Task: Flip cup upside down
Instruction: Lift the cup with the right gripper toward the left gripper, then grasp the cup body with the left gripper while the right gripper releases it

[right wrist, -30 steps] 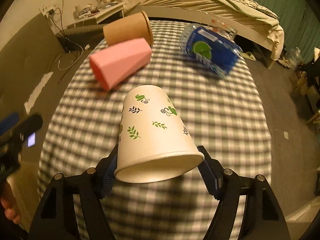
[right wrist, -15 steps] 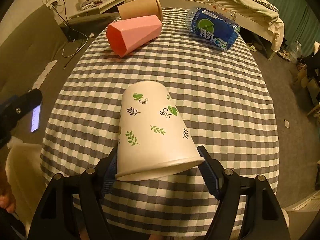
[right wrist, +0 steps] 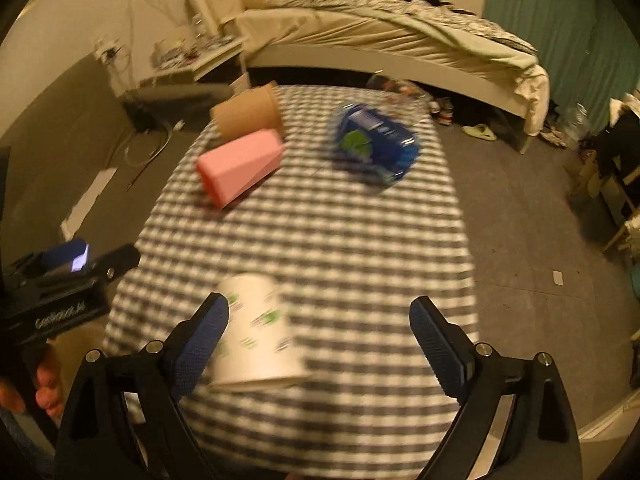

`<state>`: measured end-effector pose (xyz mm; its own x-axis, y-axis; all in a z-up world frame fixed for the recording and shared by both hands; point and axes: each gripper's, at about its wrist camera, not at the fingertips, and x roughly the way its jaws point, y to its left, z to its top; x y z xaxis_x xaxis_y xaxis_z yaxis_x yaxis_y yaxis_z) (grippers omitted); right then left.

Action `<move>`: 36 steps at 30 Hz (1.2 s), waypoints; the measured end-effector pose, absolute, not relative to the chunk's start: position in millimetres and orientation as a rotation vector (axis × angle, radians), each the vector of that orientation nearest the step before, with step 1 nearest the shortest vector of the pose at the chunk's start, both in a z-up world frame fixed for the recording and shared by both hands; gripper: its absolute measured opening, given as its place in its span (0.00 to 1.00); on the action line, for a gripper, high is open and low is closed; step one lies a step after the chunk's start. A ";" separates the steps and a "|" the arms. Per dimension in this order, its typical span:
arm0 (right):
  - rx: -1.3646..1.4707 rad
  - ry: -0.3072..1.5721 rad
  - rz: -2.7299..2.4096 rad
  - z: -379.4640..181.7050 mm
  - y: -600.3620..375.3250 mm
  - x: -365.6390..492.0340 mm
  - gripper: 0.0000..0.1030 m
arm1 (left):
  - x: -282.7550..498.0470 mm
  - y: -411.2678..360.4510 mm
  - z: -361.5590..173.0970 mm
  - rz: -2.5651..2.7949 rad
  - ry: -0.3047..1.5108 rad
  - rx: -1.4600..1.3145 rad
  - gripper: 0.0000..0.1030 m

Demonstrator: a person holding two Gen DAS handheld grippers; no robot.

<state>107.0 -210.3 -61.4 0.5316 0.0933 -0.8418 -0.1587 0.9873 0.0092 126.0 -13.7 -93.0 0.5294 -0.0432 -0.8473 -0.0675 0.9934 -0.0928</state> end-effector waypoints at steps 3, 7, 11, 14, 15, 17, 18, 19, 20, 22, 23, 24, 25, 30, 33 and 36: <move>-0.065 0.990 0.105 -63.8 -230.6 116.7 0.90 | 137.6 -38.2 -92.3 -0.011 1.050 -0.098 0.94; -0.123 0.977 0.050 -72.3 -253.7 120.8 0.90 | 149.7 -60.1 -93.5 -0.040 1.107 -0.133 0.94; -0.131 0.961 0.024 -75.3 -277.1 117.8 0.90 | 159.3 -80.2 -97.5 -0.058 1.159 -0.156 0.94; -0.094 0.947 0.000 -76.2 -298.4 113.8 0.90 | 165.0 -94.5 -103.2 -0.083 1.201 -0.176 0.94; -0.091 0.943 -0.012 -76.5 -302.7 112.3 0.90 | 167.2 -97.9 -106.2 -0.087 1.212 -0.180 0.94; -0.095 0.935 -0.032 -77.7 -310.9 108.3 0.90 | 172.2 -103.8 -115.6 -0.070 1.256 -0.177 0.94; -0.097 0.932 -0.040 -78.7 -315.8 105.7 0.90 | 173.8 -105.3 -120.6 -0.064 1.278 -0.181 0.94; -0.096 0.931 -0.042 -79.3 -318.1 103.5 0.90 | 174.9 -105.8 -125.4 -0.060 1.296 -0.194 0.94; -0.092 0.930 -0.040 -79.6 -320.3 101.5 0.90 | 175.8 -105.9 -130.2 -0.050 1.313 -0.201 0.94; -0.086 0.927 -0.034 -81.0 -323.5 96.7 0.90 | 176.8 -108.4 -138.2 -0.033 1.339 -0.197 0.92; -0.085 0.928 -0.032 -81.5 -323.9 95.5 0.90 | 177.0 -110.0 -142.2 -0.020 1.353 -0.178 0.92; -0.083 0.929 -0.029 -82.9 -324.3 93.9 0.90 | 177.3 -112.0 -145.5 -0.018 1.363 -0.163 0.89; -0.087 0.930 -0.030 -84.0 -323.7 92.7 0.90 | 177.9 -114.3 -150.4 -0.020 1.385 -0.144 0.81; -0.142 0.913 -0.045 -86.3 -316.1 86.5 0.90 | 176.2 -116.1 -157.6 -0.045 1.433 -0.172 0.62; -0.145 0.899 -0.046 -82.5 -314.2 83.2 0.89 | 172.2 -117.0 -145.3 -0.078 1.406 -0.179 0.62; -0.136 0.888 -0.050 -78.3 -314.3 80.2 0.89 | 170.1 -115.3 -123.1 -0.093 1.344 -0.157 0.62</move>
